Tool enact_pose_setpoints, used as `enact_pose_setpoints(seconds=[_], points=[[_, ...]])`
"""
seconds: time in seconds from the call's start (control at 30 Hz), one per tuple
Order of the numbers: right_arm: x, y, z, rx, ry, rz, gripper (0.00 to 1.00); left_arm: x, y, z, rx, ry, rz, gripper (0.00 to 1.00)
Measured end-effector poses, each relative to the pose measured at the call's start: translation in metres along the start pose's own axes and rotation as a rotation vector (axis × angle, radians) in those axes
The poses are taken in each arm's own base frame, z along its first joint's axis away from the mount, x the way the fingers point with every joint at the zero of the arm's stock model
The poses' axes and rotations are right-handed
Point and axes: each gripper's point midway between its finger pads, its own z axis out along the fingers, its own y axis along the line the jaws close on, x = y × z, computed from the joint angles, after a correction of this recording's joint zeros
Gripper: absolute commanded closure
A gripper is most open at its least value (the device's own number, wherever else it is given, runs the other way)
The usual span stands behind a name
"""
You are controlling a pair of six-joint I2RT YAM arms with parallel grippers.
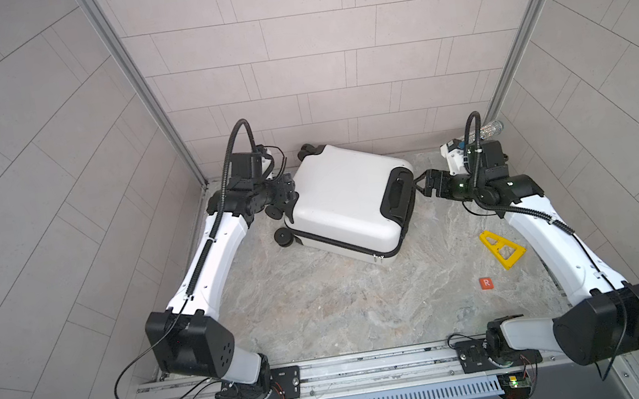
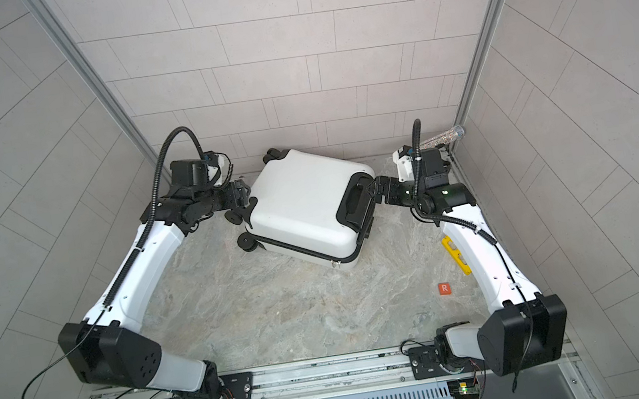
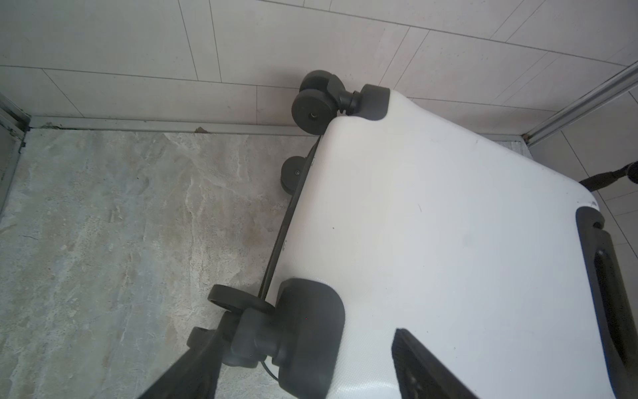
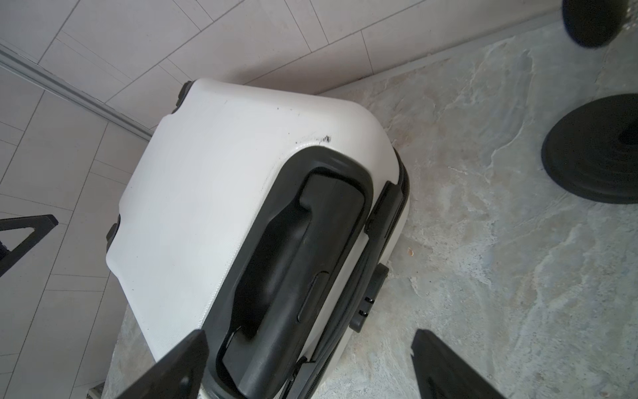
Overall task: Open the suitcase zippers
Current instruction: Adjust the suitcase at the center of the board.
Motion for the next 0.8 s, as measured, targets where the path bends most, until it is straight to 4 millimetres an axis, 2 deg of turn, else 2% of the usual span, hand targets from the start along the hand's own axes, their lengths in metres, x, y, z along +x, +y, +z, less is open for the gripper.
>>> enact_pose_setpoints(seconds=[0.07,0.2,0.53,0.8], points=[[0.003,-0.003,0.006,0.007,0.031,0.023,0.16,0.004,-0.002,0.000,0.005,0.015,-0.003,0.18],[0.013,-0.005,0.016,0.018,0.080,0.061,0.18,0.009,-0.004,0.002,0.011,0.035,-0.004,0.18],[0.029,0.011,0.054,0.017,0.162,0.150,0.23,0.025,-0.005,0.027,0.017,0.107,-0.005,0.18],[0.043,-0.006,0.076,0.150,0.183,0.184,0.29,0.026,-0.006,0.030,0.021,0.112,-0.001,0.18]])
